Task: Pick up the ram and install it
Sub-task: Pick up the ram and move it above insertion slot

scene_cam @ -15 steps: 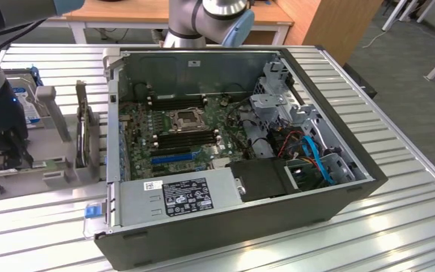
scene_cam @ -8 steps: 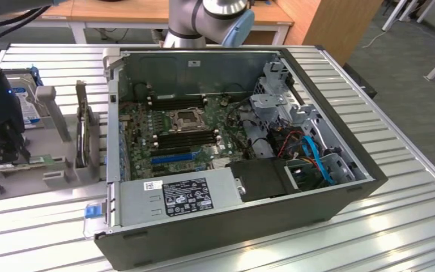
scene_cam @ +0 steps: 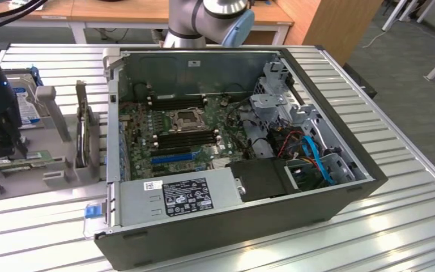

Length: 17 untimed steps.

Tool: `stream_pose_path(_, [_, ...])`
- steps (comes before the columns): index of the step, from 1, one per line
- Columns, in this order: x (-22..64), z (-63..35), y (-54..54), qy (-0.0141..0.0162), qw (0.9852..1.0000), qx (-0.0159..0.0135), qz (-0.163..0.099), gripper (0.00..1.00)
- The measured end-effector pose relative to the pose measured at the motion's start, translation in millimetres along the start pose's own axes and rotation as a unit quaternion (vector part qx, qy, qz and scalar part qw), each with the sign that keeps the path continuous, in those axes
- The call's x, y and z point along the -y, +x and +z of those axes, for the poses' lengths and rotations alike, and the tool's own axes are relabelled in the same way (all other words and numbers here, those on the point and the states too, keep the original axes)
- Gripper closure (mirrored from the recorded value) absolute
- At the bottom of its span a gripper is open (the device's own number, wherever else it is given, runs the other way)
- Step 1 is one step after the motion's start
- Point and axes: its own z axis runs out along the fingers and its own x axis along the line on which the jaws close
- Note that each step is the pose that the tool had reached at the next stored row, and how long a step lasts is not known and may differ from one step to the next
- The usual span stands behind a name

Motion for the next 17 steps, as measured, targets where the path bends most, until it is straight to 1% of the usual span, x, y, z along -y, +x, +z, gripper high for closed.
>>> stream_pose_path(17, [-0.4, -28.0, -1.2, 0.0, 1.0, 0.0, 0.0, 0.88])
